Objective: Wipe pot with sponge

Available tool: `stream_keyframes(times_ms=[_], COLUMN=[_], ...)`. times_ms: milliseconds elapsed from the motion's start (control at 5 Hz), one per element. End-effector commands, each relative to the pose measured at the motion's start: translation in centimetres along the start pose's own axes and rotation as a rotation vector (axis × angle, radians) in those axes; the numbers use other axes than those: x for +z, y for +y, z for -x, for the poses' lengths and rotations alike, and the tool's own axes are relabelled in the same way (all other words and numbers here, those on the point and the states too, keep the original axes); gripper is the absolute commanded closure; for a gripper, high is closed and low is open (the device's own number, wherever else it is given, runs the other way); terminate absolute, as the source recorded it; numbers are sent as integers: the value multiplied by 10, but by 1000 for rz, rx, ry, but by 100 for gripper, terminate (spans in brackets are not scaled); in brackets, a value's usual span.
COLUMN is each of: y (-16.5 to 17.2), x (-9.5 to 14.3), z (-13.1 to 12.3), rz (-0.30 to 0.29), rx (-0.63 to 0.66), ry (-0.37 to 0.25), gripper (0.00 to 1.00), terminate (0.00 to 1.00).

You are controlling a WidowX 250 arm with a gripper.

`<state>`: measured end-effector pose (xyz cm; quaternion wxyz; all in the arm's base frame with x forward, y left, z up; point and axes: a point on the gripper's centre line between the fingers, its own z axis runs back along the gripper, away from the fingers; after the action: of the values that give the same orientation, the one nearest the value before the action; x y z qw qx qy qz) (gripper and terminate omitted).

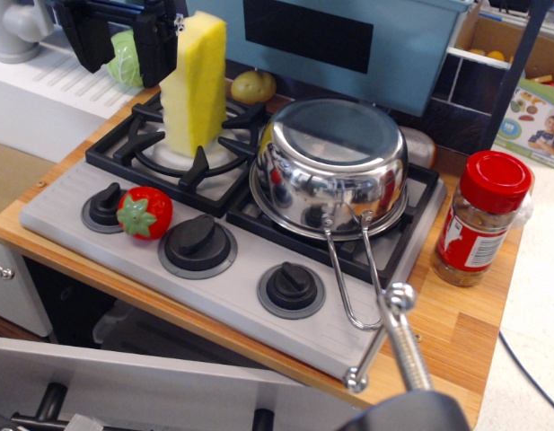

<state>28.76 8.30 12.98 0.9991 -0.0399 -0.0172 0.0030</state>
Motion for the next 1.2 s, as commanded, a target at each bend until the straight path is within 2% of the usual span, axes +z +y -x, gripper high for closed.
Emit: stream_keyframes(times_ms=[0,200,400,600,800,1000], y=[0,2,9,5,2,-3], x=[0,14,33,38,27,9], z=[0,-23,-41,-56,-71,-76], rz=[0,16,68,80,58,45], rx=[0,43,63,73,88,79], ry=[0,-38,-30,-55,-53,-52], gripper=[0,0,0,0,0,0], terminate=[0,0,0,0,0,0])
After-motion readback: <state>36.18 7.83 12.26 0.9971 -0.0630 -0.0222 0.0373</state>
